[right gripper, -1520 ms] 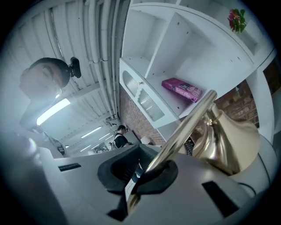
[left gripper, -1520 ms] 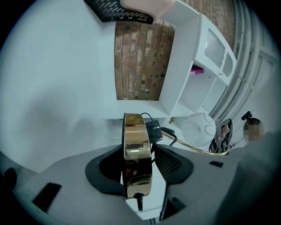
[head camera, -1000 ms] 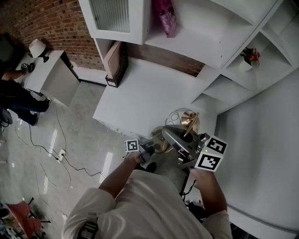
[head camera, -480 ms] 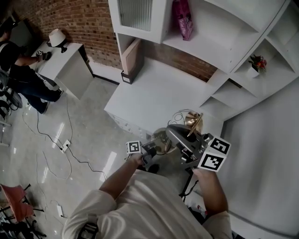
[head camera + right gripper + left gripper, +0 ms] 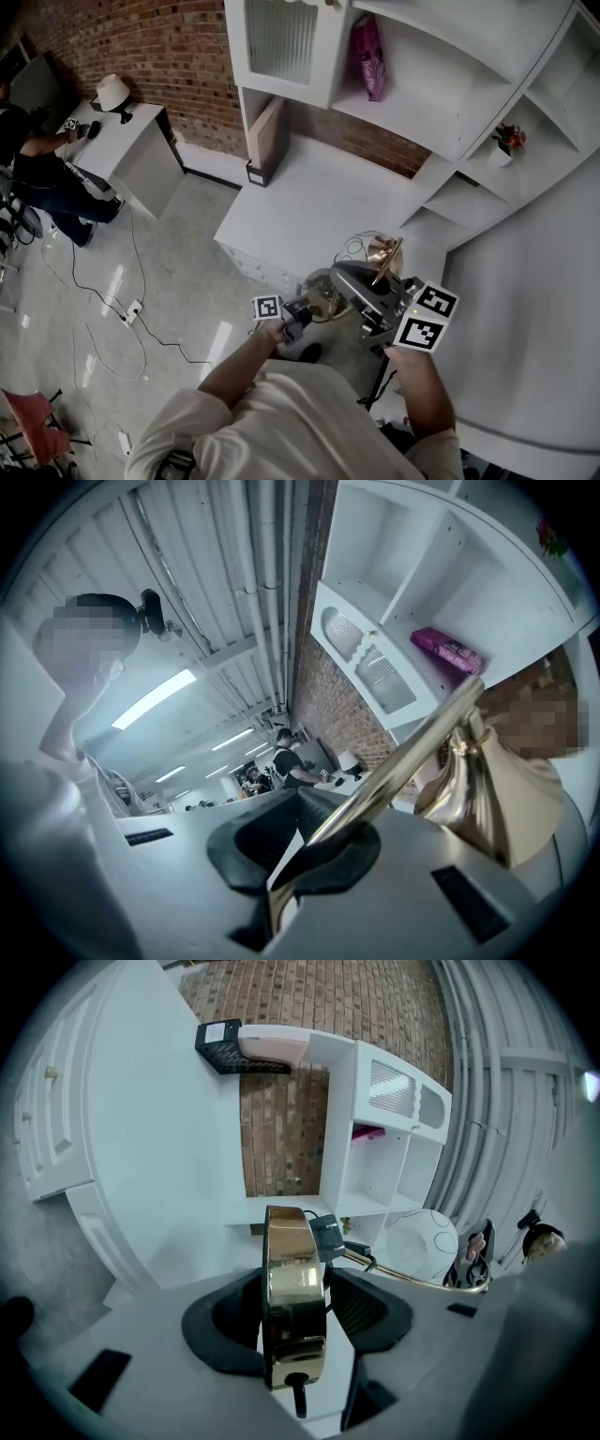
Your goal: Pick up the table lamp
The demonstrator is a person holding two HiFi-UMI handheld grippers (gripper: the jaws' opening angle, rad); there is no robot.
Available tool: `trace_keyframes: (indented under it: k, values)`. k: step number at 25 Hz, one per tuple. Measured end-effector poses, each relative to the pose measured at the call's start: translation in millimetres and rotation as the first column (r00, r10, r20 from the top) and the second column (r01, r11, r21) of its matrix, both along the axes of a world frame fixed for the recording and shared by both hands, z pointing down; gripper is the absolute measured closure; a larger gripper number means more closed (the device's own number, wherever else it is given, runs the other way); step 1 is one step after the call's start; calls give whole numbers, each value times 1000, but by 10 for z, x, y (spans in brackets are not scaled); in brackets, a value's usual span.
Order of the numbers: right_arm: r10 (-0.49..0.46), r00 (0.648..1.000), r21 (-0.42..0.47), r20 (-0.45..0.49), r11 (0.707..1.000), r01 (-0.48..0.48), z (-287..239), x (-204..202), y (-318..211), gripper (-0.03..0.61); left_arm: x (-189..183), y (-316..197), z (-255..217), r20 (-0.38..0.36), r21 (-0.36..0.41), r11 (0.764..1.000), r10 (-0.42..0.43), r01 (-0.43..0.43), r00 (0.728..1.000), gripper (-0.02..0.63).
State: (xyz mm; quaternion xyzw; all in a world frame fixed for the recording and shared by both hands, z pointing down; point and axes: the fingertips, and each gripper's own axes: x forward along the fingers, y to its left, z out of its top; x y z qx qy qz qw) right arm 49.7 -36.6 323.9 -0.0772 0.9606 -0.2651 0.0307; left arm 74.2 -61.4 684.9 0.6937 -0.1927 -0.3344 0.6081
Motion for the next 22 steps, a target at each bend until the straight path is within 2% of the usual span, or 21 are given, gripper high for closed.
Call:
trace_keyframes:
  k: [9,22]
  values:
    - [53,998,30,-26,998,-52,-76,-314,81,569,-232,104,-84,-28,5,999,53,-52,998,402]
    - [90,995,35,-42,995,-89,-103,-451,68,569,-335,71,-69,-34,12,997,71,-70,997,403]
